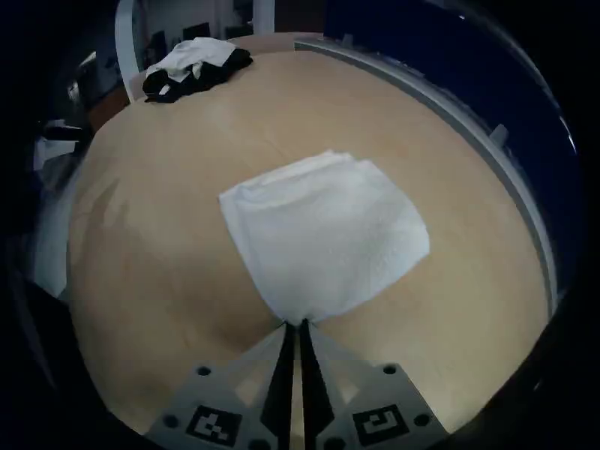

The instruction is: Fold towel

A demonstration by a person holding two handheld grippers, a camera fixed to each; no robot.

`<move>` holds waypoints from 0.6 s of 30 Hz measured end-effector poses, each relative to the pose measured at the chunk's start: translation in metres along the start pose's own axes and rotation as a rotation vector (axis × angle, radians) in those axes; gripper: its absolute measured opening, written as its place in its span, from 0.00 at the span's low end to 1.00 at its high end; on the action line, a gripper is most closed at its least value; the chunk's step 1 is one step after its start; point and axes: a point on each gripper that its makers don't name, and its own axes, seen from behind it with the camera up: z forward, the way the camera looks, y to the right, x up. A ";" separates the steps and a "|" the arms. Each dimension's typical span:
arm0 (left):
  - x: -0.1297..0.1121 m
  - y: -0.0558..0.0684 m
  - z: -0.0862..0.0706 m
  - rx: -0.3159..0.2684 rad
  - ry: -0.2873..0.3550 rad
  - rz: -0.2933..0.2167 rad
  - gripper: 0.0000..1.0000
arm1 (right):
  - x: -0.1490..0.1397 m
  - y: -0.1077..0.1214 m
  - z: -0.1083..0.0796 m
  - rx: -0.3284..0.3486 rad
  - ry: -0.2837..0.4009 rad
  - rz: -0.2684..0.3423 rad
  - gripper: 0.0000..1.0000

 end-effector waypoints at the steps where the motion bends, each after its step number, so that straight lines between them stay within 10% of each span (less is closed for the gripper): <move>1: 0.001 0.000 0.000 -0.001 0.000 0.001 0.79 | 0.002 0.000 -0.001 -0.002 0.005 0.000 0.04; 18: 0.032 0.015 0.005 -0.042 0.051 0.012 0.79 | 0.085 0.026 -0.078 -0.069 0.145 -0.075 0.04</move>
